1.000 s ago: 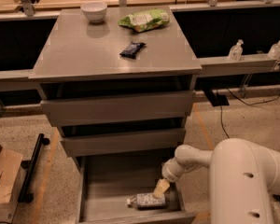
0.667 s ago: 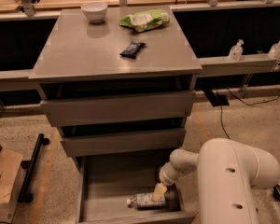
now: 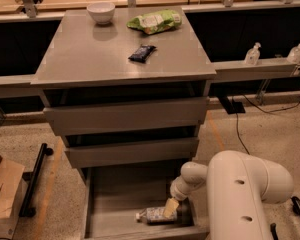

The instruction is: Pick blue plastic bottle from bottom drawer and place on counter

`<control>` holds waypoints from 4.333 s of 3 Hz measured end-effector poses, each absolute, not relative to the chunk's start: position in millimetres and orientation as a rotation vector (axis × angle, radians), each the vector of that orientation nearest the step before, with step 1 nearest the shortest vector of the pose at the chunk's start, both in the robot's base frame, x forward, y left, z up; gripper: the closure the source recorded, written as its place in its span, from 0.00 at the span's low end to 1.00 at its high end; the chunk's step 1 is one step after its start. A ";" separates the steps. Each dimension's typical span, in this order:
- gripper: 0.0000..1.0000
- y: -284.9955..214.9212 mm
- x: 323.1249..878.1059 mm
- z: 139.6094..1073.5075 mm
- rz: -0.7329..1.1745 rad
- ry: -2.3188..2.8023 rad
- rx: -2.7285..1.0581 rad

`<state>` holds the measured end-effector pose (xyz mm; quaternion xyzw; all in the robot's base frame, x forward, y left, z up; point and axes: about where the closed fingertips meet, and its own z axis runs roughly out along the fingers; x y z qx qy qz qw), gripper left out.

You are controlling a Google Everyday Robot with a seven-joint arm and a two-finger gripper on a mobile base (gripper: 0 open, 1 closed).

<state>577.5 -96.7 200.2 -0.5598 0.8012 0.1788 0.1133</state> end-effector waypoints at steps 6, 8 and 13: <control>0.93 -79.7 579.6 116.3 0.602 2.407 -1.619; 1.00 -72.2 561.9 195.7 0.646 2.330 -1.640; 1.00 -155.4 506.7 433.6 0.843 2.412 -1.779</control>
Offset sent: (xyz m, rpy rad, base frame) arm 0.0213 0.0096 -0.1108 -0.0169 0.0385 -0.0408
